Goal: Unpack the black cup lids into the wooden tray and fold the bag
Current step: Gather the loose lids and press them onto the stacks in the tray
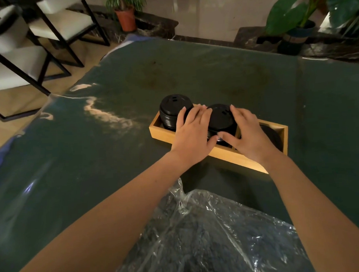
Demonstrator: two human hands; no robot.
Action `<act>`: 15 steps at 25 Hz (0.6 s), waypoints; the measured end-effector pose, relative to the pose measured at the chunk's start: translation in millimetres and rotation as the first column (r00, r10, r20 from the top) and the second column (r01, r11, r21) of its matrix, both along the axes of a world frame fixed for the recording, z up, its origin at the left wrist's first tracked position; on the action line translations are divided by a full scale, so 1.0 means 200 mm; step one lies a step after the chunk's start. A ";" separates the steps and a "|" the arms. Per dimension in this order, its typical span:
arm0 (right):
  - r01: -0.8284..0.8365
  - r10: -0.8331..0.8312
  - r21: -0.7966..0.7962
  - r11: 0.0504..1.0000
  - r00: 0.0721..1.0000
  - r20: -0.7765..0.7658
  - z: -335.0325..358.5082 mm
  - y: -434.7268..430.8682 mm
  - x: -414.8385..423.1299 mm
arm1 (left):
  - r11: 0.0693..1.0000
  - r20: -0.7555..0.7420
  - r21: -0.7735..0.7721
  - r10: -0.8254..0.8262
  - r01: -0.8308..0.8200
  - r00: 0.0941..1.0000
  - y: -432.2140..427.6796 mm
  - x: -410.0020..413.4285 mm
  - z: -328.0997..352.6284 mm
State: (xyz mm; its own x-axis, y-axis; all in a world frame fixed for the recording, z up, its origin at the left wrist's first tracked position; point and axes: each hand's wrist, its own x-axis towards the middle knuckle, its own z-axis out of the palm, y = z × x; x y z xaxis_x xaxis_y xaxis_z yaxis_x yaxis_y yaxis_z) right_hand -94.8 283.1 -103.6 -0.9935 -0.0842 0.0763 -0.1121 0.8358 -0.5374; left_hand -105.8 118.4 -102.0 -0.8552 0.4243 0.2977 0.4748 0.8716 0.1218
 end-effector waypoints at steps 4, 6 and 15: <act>-0.036 0.036 0.043 0.998 0.999 0.017 0.07 0.04 -0.04 | 0.997 0.016 0.076 -0.016 0.015 1.000 0.02 -0.02 0.04; -0.059 0.053 0.071 0.996 0.995 0.082 0.10 0.01 -0.04 | 0.988 0.071 0.155 -0.003 -0.008 0.997 -0.01 0.00 0.04; -0.008 -0.020 0.179 0.984 0.988 0.155 0.24 0.01 0.01 | 0.909 0.173 0.416 -0.066 -0.013 0.983 -0.07 0.11 0.17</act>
State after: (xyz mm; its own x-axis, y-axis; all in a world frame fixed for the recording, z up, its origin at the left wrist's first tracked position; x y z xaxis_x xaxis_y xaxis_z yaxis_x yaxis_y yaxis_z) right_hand -92.7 285.5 -55.4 -0.9926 -0.0764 -0.0945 -0.0337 0.9204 -0.3895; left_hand -83.3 104.7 -67.0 -0.9008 0.3197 0.2940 0.4331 0.7116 0.5532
